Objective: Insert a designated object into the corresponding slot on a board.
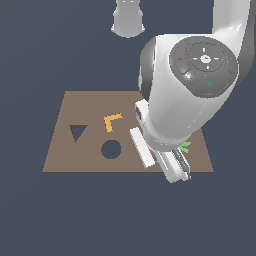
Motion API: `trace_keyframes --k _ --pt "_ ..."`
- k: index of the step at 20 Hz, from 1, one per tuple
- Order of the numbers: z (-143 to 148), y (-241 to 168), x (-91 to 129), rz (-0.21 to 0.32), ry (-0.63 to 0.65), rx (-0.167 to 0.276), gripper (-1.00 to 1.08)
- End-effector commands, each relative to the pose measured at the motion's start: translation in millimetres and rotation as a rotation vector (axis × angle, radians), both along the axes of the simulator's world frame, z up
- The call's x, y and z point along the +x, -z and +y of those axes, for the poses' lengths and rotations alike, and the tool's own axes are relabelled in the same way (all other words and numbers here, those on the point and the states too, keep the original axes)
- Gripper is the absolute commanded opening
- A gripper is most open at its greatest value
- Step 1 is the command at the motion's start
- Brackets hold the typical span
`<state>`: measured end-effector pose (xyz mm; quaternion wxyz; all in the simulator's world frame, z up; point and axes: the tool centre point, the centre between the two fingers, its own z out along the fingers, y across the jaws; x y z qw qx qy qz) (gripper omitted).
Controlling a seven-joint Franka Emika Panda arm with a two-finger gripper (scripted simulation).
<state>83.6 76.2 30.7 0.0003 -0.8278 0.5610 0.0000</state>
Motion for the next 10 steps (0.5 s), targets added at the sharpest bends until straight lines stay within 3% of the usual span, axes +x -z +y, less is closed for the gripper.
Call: trace_keyframes --k 1,10 --pt "-2 0 -4 0.000 -0.029 0.000 -1.00" --pt "-16 -1 -29 0.000 -0.204 0.000 -1.00"
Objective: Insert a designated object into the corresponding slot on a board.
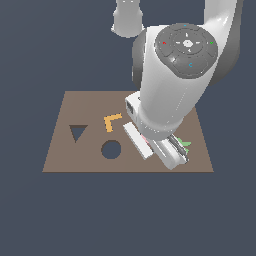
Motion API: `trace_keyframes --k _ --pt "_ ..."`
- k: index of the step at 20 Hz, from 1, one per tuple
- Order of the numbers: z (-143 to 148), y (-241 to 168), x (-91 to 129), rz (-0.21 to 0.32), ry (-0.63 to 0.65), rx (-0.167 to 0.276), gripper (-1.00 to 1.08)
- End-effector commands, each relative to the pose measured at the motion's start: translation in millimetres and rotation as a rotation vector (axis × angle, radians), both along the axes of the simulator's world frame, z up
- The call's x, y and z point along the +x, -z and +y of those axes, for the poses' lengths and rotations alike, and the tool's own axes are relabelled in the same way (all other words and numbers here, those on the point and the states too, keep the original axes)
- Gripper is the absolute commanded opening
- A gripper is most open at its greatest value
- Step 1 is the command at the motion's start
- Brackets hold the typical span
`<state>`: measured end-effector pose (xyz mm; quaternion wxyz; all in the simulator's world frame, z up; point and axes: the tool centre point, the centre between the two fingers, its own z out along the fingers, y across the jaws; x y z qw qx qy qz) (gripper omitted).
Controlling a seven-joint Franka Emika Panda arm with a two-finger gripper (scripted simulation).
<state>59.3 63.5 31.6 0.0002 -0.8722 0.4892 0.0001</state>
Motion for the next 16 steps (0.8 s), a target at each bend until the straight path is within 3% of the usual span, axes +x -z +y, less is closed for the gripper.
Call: trace_keyframes --k 1,16 --pt "-6 -1 -8 -0.001 -0.060 0.000 -1.00" --pt "-65 -3 -57 -0.001 -0.534 0.000 -1.00"
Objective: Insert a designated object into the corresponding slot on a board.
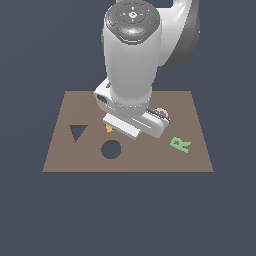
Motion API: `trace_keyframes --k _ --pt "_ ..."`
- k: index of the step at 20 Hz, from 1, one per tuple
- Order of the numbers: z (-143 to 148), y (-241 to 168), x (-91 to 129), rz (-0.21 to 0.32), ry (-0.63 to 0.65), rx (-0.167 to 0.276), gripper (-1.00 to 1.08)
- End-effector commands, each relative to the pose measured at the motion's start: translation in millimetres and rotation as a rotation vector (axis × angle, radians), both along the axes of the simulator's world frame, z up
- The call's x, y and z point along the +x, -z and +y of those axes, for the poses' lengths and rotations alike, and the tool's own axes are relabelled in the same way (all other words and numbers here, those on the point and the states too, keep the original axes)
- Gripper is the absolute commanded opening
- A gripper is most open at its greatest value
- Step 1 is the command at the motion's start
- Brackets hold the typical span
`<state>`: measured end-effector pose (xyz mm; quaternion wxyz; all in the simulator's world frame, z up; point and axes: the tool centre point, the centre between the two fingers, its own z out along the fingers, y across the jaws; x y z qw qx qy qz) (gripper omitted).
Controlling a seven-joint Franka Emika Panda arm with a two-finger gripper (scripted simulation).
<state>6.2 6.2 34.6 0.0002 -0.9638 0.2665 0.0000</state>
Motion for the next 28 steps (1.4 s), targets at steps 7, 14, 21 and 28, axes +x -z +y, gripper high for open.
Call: trace_keyframes --k 7,14,21,28 --pt "-42 -2 -16 -0.001 -0.274 0.000 -1.00" --pt "-79 -3 -19 -0.001 -0.494 -0.001 -1.00" --pt "-115 -4 -14 -0.001 -0.703 -0.001 -1.00" --pt "-140 -5 -4 0.000 -0.862 -0.001 -1.00"
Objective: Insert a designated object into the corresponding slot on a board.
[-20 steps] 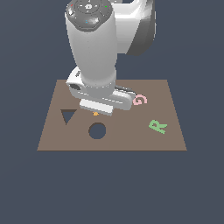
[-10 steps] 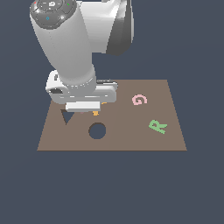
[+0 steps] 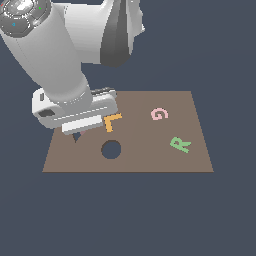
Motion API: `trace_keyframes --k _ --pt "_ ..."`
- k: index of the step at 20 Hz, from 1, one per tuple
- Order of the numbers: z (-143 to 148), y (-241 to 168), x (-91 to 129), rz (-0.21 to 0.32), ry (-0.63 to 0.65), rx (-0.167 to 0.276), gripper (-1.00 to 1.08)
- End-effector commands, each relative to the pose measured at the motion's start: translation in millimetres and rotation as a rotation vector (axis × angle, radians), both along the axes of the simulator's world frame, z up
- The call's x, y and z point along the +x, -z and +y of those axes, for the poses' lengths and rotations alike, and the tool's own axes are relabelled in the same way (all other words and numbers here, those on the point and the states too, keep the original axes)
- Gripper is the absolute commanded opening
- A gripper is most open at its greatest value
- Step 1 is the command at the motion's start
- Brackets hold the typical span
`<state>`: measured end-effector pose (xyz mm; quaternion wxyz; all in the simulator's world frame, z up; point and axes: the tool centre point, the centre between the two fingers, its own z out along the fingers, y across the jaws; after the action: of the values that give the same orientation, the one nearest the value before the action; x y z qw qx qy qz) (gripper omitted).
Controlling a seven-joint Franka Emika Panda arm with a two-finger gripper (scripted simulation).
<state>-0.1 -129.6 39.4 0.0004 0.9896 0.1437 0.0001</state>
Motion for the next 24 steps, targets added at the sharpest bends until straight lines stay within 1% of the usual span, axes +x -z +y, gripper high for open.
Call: trace_keyframes --k 1,6,11,19,24 --pt "-8 0 4 0.000 -0.052 0.000 -1.00" --pt "-19 -1 10 0.000 -0.128 0.000 -1.00" --pt "-25 -1 15 0.000 -0.175 0.000 -1.00" --pt "-27 -1 17 0.001 -0.191 0.000 -1.00" --pt "-27 9 18 0.001 -0.194 0.000 -1.00"
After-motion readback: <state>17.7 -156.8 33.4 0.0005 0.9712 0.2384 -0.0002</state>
